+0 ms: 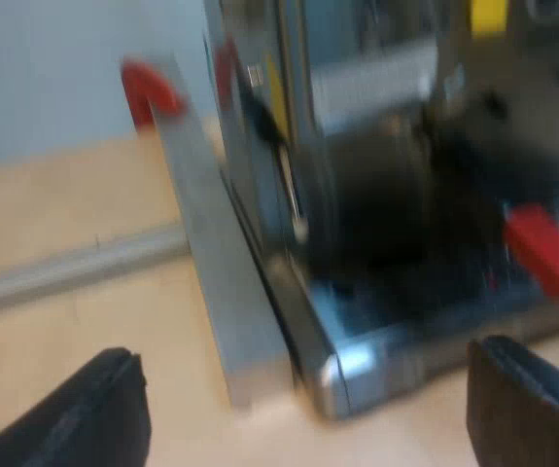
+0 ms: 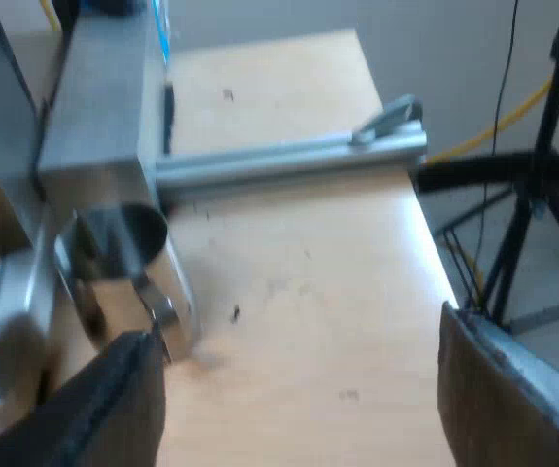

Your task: Put the handle in the coffee machine

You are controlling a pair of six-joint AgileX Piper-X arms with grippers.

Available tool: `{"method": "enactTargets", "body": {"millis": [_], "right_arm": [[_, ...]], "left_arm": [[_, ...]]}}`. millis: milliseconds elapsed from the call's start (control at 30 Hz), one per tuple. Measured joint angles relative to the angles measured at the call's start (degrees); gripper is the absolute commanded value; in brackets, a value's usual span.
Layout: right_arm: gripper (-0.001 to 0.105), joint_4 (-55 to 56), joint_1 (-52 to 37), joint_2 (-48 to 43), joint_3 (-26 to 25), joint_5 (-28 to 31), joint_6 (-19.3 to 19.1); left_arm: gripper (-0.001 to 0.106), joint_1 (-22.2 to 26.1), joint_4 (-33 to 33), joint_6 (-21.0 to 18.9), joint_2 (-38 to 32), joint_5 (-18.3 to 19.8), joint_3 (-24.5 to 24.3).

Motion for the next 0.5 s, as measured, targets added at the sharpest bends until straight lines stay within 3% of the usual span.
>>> {"method": "enactTargets", "body": {"millis": [67, 200, 300, 500], "right_arm": [[0.062, -1.8, 0.0, 0.0, 0.0, 0.0, -0.4], [0.062, -5.3, 0.0, 0.0, 0.9, 0.0, -5.5], [0.062, -6.9, 0.0, 0.0, 2.7, 0.0, -7.8], [0.062, -7.0, 0.0, 0.0, 6.4, 0.0, -8.3]], "left_arm": [[0.069, -0.7, -3.8, -1.9, 0.0, -0.2, 1.2], [0.069, -2.3, -9.3, -4.6, 0.0, -0.3, 5.0], [0.069, -3.7, -10.2, -4.9, 0.0, -0.3, 8.1], [0.069, -5.3, -10.2, -5.0, 0.1, -0.5, 14.0]]}}
